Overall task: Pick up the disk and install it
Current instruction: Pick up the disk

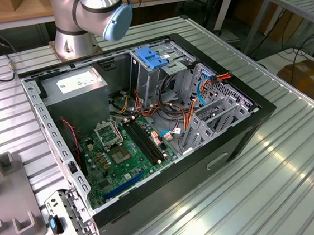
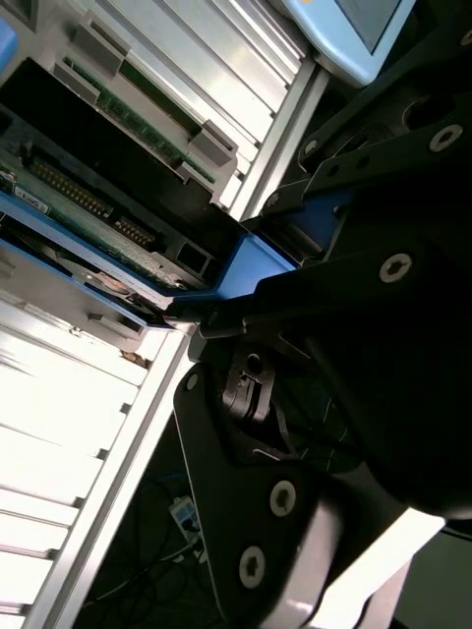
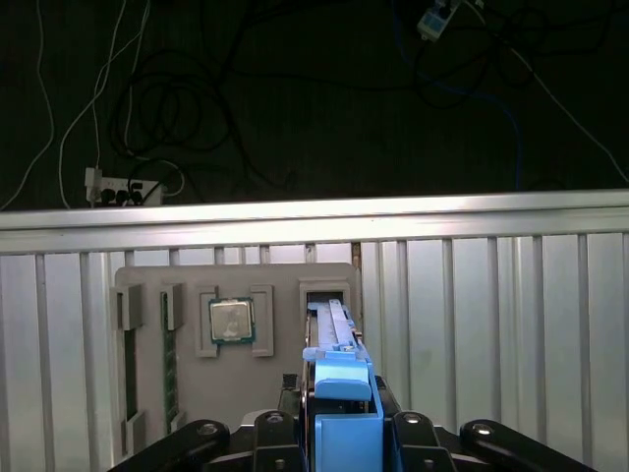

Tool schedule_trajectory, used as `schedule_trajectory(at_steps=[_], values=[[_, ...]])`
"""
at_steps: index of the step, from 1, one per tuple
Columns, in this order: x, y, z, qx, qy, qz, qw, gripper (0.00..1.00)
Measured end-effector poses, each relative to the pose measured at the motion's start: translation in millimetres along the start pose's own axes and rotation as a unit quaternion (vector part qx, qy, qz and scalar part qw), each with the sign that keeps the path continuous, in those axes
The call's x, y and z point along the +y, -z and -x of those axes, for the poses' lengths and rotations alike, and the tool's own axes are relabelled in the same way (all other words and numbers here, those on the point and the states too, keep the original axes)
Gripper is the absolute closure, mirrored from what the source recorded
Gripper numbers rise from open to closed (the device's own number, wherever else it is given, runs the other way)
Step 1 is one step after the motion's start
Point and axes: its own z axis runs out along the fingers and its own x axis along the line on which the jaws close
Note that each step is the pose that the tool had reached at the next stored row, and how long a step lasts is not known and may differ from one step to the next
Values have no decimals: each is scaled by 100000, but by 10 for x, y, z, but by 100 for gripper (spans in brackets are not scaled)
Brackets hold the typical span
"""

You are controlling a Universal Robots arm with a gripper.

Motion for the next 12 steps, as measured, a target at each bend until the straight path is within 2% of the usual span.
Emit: schedule_trajectory(at_steps=[12], values=[[0,17,0,-2,1,-5,100000,63]])
